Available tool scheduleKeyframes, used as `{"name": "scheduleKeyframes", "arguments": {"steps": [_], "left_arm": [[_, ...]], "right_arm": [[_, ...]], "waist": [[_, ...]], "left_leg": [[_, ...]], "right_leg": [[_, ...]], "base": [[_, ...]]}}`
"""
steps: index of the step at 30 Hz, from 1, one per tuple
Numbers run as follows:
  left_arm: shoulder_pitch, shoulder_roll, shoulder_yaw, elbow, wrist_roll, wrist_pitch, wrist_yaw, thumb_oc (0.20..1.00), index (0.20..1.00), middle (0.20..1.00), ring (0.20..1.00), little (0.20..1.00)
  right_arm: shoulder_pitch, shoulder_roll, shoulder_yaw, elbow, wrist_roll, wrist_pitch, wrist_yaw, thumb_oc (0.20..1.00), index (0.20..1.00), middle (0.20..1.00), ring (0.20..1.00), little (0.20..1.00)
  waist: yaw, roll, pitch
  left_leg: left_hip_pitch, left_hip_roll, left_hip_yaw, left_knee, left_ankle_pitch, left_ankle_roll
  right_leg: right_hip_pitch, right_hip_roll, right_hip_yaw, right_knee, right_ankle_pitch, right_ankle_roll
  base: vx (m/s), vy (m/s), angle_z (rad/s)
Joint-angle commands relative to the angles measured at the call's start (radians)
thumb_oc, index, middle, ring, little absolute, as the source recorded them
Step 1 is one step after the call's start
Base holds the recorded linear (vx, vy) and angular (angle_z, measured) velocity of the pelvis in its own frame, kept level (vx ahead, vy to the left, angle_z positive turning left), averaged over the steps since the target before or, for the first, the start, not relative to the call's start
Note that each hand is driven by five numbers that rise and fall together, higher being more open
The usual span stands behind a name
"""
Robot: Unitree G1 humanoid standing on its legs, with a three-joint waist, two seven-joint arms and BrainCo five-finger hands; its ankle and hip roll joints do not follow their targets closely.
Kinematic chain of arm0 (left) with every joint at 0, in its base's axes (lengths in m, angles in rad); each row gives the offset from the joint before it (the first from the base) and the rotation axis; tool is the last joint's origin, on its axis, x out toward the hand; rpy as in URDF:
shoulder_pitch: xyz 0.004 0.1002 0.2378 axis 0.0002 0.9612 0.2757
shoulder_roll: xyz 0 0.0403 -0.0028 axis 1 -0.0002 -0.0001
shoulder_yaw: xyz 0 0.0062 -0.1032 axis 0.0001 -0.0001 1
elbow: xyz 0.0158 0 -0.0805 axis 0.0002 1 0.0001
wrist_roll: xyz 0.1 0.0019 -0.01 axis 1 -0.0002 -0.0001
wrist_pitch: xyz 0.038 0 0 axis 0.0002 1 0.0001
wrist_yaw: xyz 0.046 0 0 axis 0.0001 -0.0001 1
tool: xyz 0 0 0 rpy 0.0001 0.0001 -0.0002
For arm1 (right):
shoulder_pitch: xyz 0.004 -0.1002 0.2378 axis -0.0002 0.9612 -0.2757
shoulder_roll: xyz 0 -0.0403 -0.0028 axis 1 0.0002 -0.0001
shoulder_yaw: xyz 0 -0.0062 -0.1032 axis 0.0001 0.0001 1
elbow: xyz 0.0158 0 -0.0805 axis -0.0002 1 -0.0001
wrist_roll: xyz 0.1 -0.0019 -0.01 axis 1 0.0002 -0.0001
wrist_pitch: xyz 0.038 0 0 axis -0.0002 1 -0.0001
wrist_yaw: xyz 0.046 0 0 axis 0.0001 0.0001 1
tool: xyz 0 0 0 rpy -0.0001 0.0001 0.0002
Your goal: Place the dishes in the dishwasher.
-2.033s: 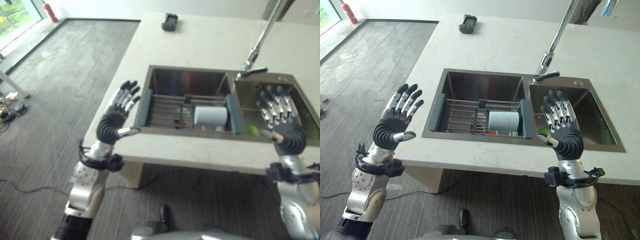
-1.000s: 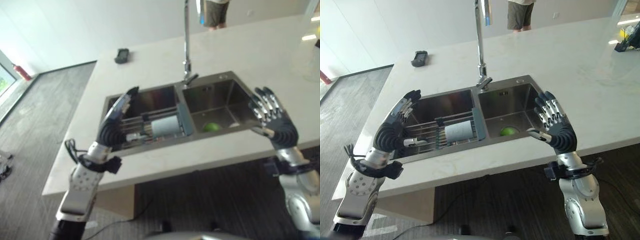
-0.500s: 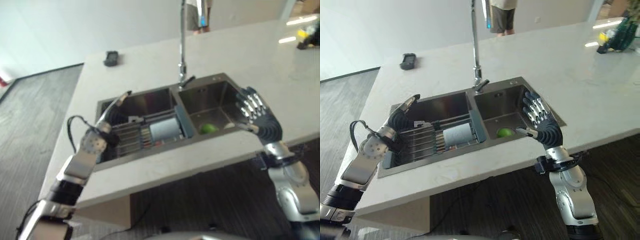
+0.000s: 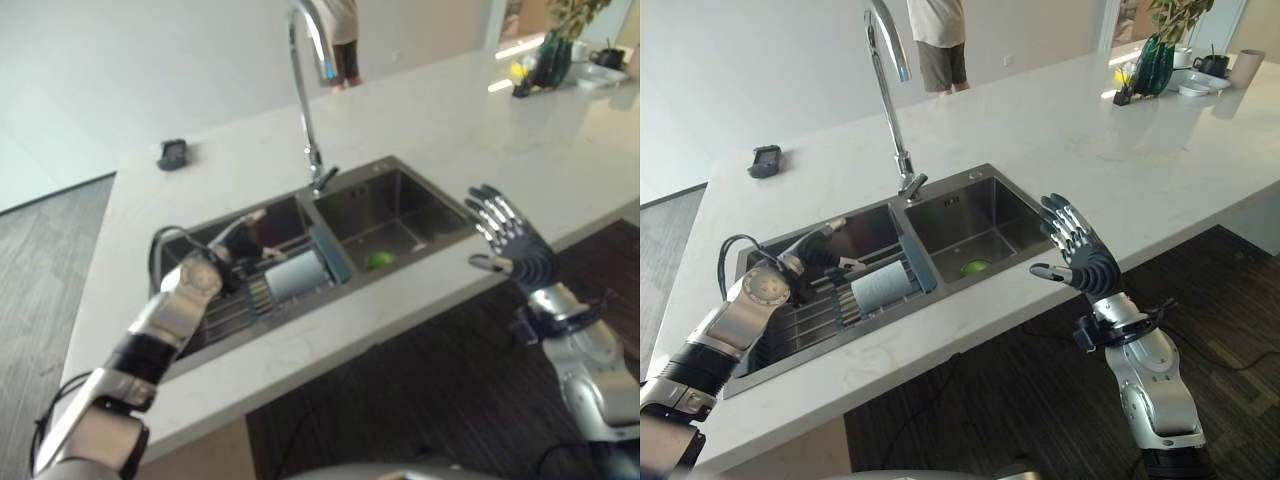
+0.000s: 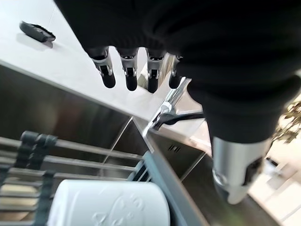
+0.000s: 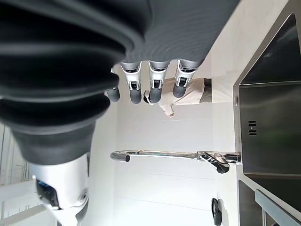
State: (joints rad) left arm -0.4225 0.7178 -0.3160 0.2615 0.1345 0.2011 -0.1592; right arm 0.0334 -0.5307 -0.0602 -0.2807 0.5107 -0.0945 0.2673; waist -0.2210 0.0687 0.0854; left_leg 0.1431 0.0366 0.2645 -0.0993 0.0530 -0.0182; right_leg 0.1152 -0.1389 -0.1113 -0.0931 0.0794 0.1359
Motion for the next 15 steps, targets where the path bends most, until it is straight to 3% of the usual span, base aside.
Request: {"name": "scheduleKeyframes", "arguments": {"steps": [1,15], "left_arm": [[-0.121,0.037,0.017,0.070,0.073,-0.004,0.006,1.000,1.000,1.000,1.000,1.000],[-0.099,-0.015,-0.013,0.168,0.148,0.038,-0.020,1.000,1.000,1.000,1.000,1.000]], "right_arm": [[-0.083,-0.038,-0.038,-0.015,0.023,-0.045,0.011,1.000,1.000,1.000,1.000,1.000],[-0.087,-0.035,-0.043,-0.013,0.018,-0.041,0.033,1.000,1.000,1.000,1.000,1.000]], "waist": [[0.009,-0.003,-0.003],[0.003,-0.002,-0.001]], "left_leg": [[0.066,-0.010,0.005,0.012,-0.145,0.002],[0.072,-0.014,0.010,0.012,-0.147,0.003]], "right_leg": [[0.002,0.026,-0.029,0.046,-0.090,0.036],[0.010,0.031,-0.025,0.039,-0.089,0.035]], "base": [[0.01,-0.006,-0.12],[0.00,0.000,-0.03]]}}
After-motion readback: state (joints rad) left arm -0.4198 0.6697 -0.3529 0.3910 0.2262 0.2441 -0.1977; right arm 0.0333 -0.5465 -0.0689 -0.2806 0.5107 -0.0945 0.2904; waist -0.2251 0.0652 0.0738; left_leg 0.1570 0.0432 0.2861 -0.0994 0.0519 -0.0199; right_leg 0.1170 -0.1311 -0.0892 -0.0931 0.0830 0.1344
